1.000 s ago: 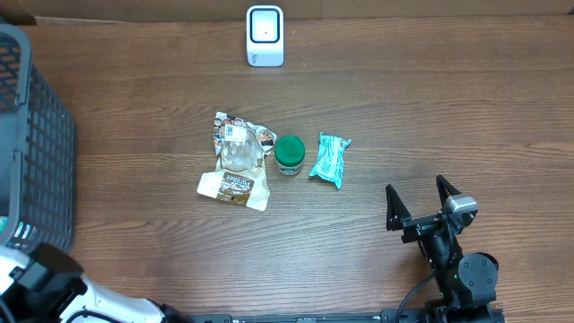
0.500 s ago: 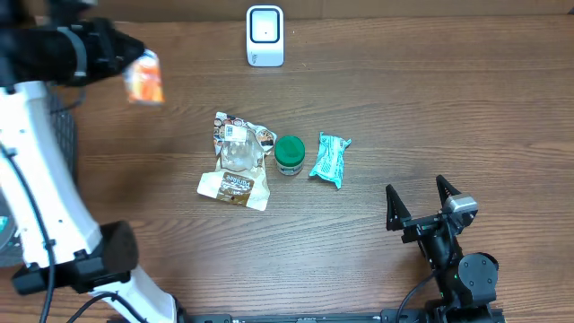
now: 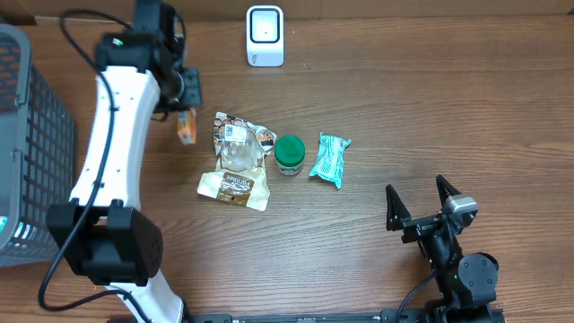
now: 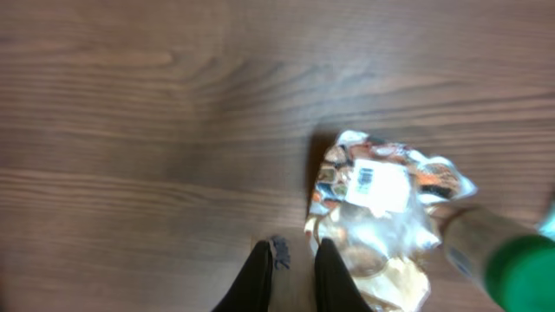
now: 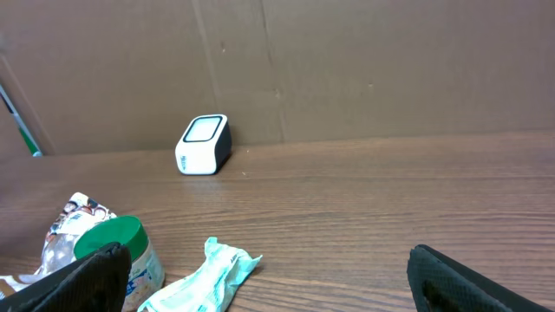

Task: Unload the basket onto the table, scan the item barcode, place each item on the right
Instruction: 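Carry the orange packet with the left gripper and drop it left of the pouch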

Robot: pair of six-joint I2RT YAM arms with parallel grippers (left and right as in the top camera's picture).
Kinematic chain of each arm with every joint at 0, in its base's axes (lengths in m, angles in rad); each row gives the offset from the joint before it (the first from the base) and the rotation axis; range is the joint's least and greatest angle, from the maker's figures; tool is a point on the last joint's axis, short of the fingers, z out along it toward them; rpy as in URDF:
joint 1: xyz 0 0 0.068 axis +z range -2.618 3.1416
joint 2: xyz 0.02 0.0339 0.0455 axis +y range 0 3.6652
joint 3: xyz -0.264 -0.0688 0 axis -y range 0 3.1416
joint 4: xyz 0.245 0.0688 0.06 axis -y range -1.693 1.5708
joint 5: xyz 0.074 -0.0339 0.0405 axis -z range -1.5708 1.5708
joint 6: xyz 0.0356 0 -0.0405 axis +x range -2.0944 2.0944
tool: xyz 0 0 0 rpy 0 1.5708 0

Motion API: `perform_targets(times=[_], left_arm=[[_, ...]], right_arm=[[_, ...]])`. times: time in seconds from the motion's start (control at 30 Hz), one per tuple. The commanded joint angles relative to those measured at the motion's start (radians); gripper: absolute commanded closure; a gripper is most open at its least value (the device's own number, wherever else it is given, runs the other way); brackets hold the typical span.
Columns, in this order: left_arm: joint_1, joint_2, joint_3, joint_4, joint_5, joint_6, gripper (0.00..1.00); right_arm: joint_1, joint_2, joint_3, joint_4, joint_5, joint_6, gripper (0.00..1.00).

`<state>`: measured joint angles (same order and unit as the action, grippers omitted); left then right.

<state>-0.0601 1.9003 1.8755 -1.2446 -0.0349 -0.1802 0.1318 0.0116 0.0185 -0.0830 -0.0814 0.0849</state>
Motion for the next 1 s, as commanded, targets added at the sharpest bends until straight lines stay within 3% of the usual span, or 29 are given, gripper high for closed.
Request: perform_targets(times=[0.0,0.2,0.27,0.3,0.37,0.4,0.43,0.5,0.7,0.97], left_arm=[[-0.006,-0.015,-0.174,0.109,-0.043,-0.026,0.96],[-0.005,-0.015,-0.374,0.306,-0.073,-0.021,0.94],[-0.005,-0.015,-0.409,0.346,-0.072,-0.022,0.87],[-0.005,-0.015,-0.422,0.361,-0.072,-0.022,0.80],[-0.006,-0.015,-0.442,0.385,-0.071,-0.023,0.54],[-0.006,-0.015,-0.447,0.390,-0.069,-0.023,0.40],[-0.006,-0.015,-0.449,0.392,-0.069,-0.023,0.19],[-0.006,-0.016,-0.442,0.389,-0.069,-0.023,0.09],[-0.005,-0.018,-0.264,0.237,-0.069,-0.024,0.07],[-0.005,-0.018,0.277,-0.076,-0.069,-0.026,0.00]], right_arm=[[0.004,-0.009,-0.011,0.006,-0.002,-0.004,0.00],[0.004,-0.009,-0.011,0.006,-0.002,-0.004,0.00],[0.004,-0.009,-0.011,0.006,-0.002,-0.004,0.00],[0.004,-0.009,-0.011,0.006,-0.002,-0.004,0.00],[0.004,-0.009,-0.011,0.006,-0.002,-0.004,0.00],[0.004,-0.009,-0.011,0.006,-0.002,-0.004,0.00],[0.004,-0.009,-0.011,0.006,-0.002,-0.004,0.00],[0.004,-0.009,-0.011,0.006,-0.002,-0.004,0.00],[0.004,-0.009,-0.011,0.006,-0.002,-0.004,0.00],[0.004,-0.009,-0.011,0.006,-0.002,-0.004,0.00]])
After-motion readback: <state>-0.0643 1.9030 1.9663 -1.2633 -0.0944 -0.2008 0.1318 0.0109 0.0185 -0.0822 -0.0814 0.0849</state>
